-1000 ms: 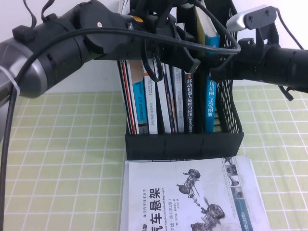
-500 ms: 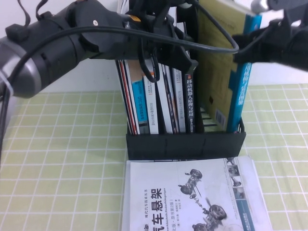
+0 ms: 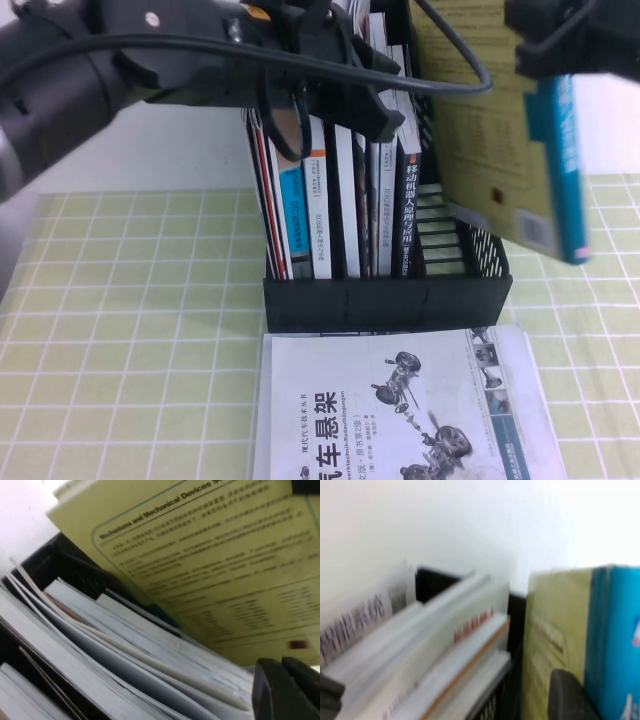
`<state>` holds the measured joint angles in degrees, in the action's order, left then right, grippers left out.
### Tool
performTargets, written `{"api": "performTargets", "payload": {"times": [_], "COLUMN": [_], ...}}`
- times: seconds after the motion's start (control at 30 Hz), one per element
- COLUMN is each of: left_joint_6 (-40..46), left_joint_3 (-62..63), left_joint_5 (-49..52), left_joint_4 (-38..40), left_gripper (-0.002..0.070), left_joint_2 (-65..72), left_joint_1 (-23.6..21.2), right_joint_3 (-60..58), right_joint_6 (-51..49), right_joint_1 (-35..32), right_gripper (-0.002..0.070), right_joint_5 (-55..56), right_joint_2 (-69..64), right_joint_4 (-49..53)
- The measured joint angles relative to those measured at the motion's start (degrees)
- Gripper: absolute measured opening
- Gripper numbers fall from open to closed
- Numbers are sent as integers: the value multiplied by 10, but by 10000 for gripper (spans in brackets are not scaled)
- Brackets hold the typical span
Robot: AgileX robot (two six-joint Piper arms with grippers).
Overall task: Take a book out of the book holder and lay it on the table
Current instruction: Pick up the right side book from the book shelf
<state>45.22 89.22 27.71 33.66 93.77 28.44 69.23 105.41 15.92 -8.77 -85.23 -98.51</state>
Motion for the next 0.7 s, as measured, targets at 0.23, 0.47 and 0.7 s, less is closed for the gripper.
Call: {"api": "performTargets", "payload": {"times": [0.23,0.47,0.7], "left_joint_6": [-49,-108,-170], "left_joint_3": [0,0,-1], "left_joint_5": [41,81,105], "left_joint_4": [-7,-31,-88], "left_gripper": [-3,-3,-3], "left_joint_2": [-76,-157,-249], "left_joint_1": [0,0,0], "right_joint_3": [17,32,30], "right_joint_6": [-1,-185,-299], "right_joint_1": [0,-1,6], "right_gripper": [214,214,214], "right_joint_5": [-13,-171,-420], "right_joint_2": [109,200,201], "right_joint_4": [17,185,359]}}
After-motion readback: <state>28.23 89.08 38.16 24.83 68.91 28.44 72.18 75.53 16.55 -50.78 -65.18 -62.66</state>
